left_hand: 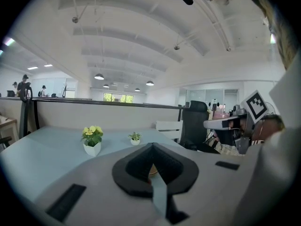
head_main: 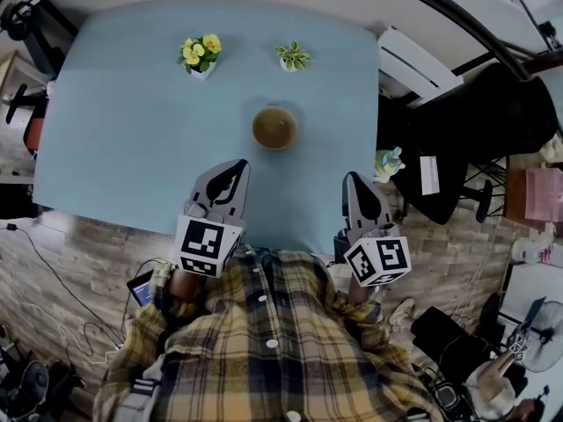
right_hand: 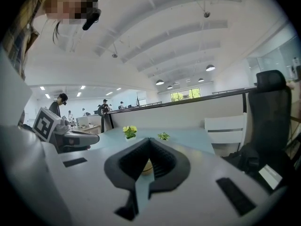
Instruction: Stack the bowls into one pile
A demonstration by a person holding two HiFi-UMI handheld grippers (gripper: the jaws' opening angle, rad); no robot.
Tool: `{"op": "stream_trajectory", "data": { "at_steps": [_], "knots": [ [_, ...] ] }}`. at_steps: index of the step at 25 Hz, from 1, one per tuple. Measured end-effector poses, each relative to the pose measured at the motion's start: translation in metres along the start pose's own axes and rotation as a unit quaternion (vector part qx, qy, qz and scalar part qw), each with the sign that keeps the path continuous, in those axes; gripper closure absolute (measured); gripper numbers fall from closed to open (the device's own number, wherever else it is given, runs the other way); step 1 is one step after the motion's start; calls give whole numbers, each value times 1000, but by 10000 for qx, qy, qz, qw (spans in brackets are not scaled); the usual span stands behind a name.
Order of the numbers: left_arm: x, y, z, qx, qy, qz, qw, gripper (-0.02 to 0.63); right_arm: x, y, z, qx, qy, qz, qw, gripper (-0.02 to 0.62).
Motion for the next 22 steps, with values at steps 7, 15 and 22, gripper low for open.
{"op": "stream_trajectory", "data": {
  "at_steps": [7, 15, 22],
  "knots": [
    [4, 5, -2, -8, 39, 0, 10000, 615, 1, -4, -3, 48, 17, -67, 10000, 594],
    [8, 9, -1, -64, 70, -5, 10000, 615, 8, -2, -4, 33, 148, -59, 9999, 594],
    [11, 14, -3, -63, 105, 8, 9999, 615, 12, -2, -8, 6, 219, -70, 9997, 594]
  ]
}}
Point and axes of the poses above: the fingertips, and each gripper's own axes: x forward along the fingers, y to its left, z out of its top, the point moved 4 cm from there along -x, backward along the fingers, and after that the axes turned 9 degrees about z, right-handed, at the moved point
